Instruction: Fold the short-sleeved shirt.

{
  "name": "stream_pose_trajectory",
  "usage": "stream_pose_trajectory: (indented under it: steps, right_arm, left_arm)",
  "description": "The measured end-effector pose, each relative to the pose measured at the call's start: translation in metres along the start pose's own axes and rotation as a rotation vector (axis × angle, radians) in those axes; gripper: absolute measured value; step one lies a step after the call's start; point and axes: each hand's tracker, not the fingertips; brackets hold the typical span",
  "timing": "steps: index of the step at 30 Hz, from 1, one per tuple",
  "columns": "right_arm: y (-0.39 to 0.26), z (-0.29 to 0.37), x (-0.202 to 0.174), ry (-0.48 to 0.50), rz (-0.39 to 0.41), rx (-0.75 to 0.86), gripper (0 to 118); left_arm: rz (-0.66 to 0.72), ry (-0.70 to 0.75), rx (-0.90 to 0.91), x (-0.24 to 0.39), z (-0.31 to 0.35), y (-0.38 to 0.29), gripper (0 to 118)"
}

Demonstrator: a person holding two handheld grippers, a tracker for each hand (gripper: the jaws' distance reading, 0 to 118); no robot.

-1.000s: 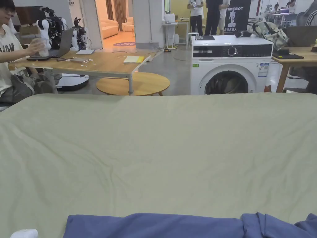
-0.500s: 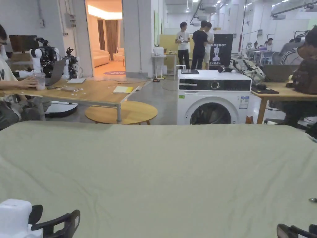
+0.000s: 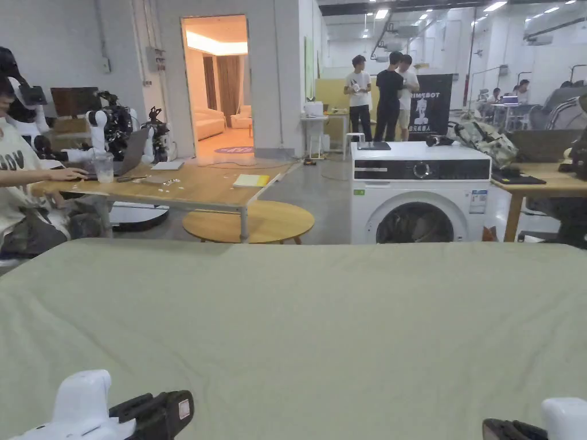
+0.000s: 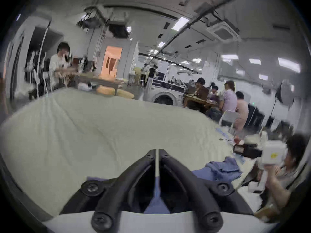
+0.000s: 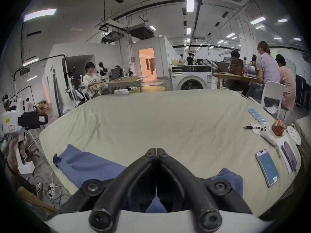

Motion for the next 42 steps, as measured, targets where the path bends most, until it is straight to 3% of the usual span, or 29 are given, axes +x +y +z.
stream_pose_trajectory:
  steps: [2,3,7,12,16,18,19,20,21,22,26,30,37,42]
  right_arm:
    - [-0.003,0.008,0.003,0.008,0.009,-0.005,0]
    - [-0.006,0.012,0.006,0.007,0.014,-0.009,0]
    - [-0.018,0.022,0.016,-0.003,0.003,-0.033,0]
    - [-0.026,0.025,0.021,-0.014,-0.041,-0.071,0]
    - [-0.028,0.028,0.022,-0.018,-0.065,-0.083,0]
    - [-0.027,0.032,0.023,-0.028,-0.069,-0.083,0]
    - [-0.027,0.034,0.025,-0.026,-0.077,-0.079,0]
    - [-0.026,0.036,0.026,-0.021,-0.092,-0.073,0]
    - [-0.026,0.037,0.028,-0.018,-0.106,-0.067,0]
    - [-0.025,0.038,0.029,-0.016,-0.118,-0.062,0]
    - [-0.023,0.046,0.032,-0.029,-0.105,-0.065,0]
    - [-0.021,0.051,0.039,-0.036,-0.101,-0.06,0]
    - [-0.027,0.053,0.05,-0.005,-0.176,-0.046,0]
    - [-0.028,0.054,0.048,0.013,-0.191,-0.046,0]
  left_arm:
    - [0.128,0.029,-0.059,-0.04,0.006,-0.002,77]
    - [0.167,0.056,-0.074,-0.061,0.011,-0.009,97]
    - [0.45,0.065,-0.098,-0.145,0.016,-0.041,97]
    - [0.538,0.064,-0.219,-0.179,-0.013,-0.079,96]
    - [0.59,-0.044,-0.214,-0.174,-0.041,-0.095,93]
    - [0.722,-0.083,-0.215,-0.182,-0.053,-0.097,82]
    - [0.791,-0.095,-0.229,-0.184,-0.06,-0.099,68]
    - [0.815,-0.089,-0.251,-0.184,-0.067,-0.104,45]
    - [0.809,-0.074,-0.267,-0.182,-0.074,-0.107,9]
    - [0.787,-0.064,-0.267,-0.175,-0.077,-0.11,3]
    - [0.914,-0.066,-0.152,-0.177,-0.061,-0.106,2]
    - [0.891,-0.111,0.006,-0.177,-0.016,-0.065,1]
    - [0.435,0.093,0.056,-0.115,0.039,0.031,1]
    - [0.224,-0.01,-0.118,-0.009,-0.013,0.019,1]
